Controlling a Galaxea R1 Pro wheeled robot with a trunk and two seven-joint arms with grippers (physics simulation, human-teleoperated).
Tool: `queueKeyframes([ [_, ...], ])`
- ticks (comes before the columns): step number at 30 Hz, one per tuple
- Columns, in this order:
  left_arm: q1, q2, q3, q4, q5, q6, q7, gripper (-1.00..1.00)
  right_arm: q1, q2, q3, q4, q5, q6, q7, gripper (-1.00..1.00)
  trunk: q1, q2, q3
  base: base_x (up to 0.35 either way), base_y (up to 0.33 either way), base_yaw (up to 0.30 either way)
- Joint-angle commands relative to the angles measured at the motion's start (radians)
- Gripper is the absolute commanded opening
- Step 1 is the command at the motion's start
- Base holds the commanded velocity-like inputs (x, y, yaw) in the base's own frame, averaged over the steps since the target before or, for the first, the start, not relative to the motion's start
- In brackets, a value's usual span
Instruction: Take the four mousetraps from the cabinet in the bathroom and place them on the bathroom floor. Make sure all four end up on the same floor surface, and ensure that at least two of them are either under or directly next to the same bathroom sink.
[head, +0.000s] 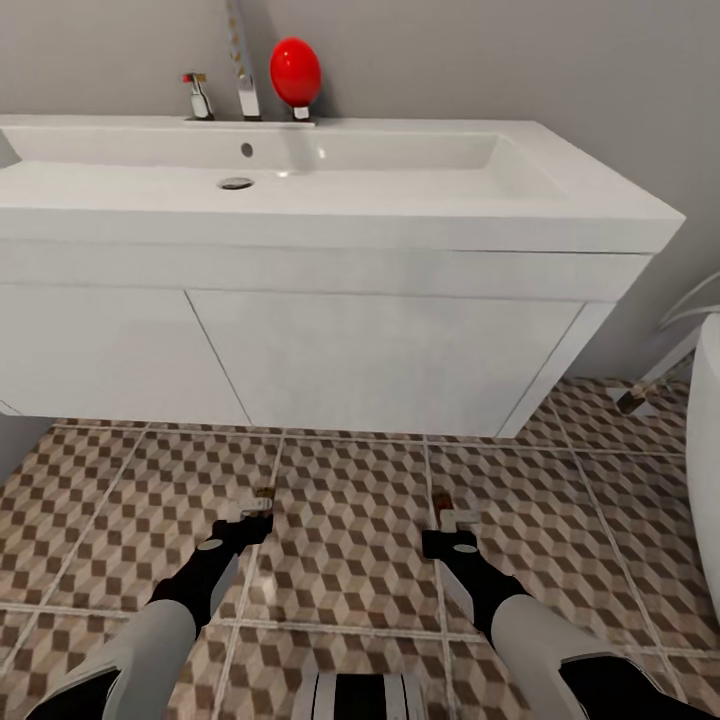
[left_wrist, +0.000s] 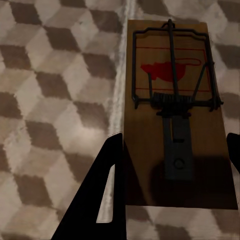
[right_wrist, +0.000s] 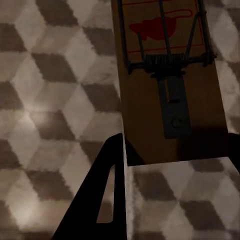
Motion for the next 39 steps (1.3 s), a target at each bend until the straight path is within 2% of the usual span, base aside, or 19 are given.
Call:
queueKeyframes([
  [1,0.000,-0.001,0.006,-0.001,-0.011,0.002,0.001,-1.00,0.000,0.000,0.008,-0.002,-0.007,0.005,-0.006,-1.00,0.000,-0.001,-0.005,0.000,0.000,0.000],
  [21,0.000,-0.001,0.006,-0.003,-0.010,0.002,0.001,-1.00,0.000,0.000,0.008,-0.002,-0.012,0.003,-0.006,-1.00,0.009,-0.005,-0.082,0.000,0.000,0.000],
  [39,0.000,-0.001,0.006,-0.003,-0.010,0.002,0.001,-1.00,0.000,0.000,0.009,-0.002,-0.010,0.001,-0.006,-1.00,0.009,-0.005,-0.082,0.000,0.000,0.000],
])
